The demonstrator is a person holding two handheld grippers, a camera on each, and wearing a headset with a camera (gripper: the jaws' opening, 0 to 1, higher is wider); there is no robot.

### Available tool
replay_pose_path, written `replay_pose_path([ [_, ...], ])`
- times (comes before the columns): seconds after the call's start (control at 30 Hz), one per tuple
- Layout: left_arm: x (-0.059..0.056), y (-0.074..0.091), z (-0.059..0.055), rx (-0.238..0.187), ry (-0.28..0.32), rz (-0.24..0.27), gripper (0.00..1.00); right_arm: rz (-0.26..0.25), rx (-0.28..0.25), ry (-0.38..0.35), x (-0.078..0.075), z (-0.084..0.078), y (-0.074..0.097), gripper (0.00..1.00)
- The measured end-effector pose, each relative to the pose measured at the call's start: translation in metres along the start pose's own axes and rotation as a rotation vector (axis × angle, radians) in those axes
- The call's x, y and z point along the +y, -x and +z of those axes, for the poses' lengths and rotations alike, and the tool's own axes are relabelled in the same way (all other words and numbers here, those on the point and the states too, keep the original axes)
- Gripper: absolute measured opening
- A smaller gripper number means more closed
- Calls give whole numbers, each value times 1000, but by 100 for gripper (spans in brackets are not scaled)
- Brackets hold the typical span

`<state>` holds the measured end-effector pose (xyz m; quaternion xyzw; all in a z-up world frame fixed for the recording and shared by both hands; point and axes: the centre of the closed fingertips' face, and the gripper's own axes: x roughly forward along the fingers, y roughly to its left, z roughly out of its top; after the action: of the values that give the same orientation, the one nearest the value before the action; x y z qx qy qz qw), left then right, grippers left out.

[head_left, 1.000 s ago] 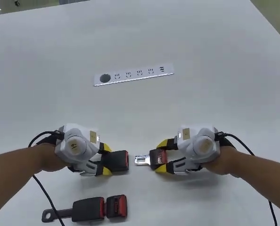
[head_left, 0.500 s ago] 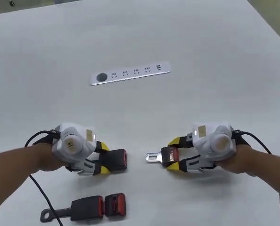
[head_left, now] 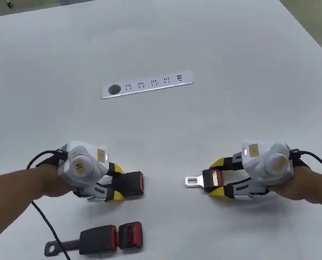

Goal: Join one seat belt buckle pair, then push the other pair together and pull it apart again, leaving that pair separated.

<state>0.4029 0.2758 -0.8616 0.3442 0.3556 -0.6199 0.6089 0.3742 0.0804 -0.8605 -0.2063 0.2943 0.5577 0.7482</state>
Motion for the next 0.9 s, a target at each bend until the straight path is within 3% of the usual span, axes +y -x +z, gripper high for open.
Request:
replay_pose_path([
  [0.27,0,0,-1,-3,15,5,34,-2,-11,-48,-2,0,1,38],
  [0.37,0,1,-1,-8,64,9,35,2,-28,-47,-3,1,1,39],
  [0.43,-3,1,0,-20,104,-2,38,-41,9,-46,-7,0,2,41],
  [0.47,-8,2,2,-26,151,-26,41,-67,-17,-62,-10,6,3,44],
  [0.53,-11,3,4,-17,160,-23,48,-90,-122,-143,-11,24,8,51],
  [0.57,-11,3,4,-10,159,-19,52,-122,-122,-154,-15,24,11,52],
  [0.6,-12,4,0,29,139,9,55,-154,-116,-151,-19,23,13,55],
  [0.63,-14,4,1,27,146,18,60,-198,-106,-149,-23,22,17,57],
  [0.67,-14,7,2,12,204,44,64,-226,-106,-157,-24,22,20,60],
  [0.73,-11,12,7,-39,269,88,75,-234,-122,-177,-21,25,21,69],
  [0.8,-9,19,13,-87,291,130,78,-273,-132,-198,-19,29,25,81],
  [0.87,-6,31,26,-187,355,181,79,-329,-128,-190,-15,31,30,83],
  [0.9,-6,36,28,-211,381,196,81,-338,-132,-203,-12,32,31,84],
])
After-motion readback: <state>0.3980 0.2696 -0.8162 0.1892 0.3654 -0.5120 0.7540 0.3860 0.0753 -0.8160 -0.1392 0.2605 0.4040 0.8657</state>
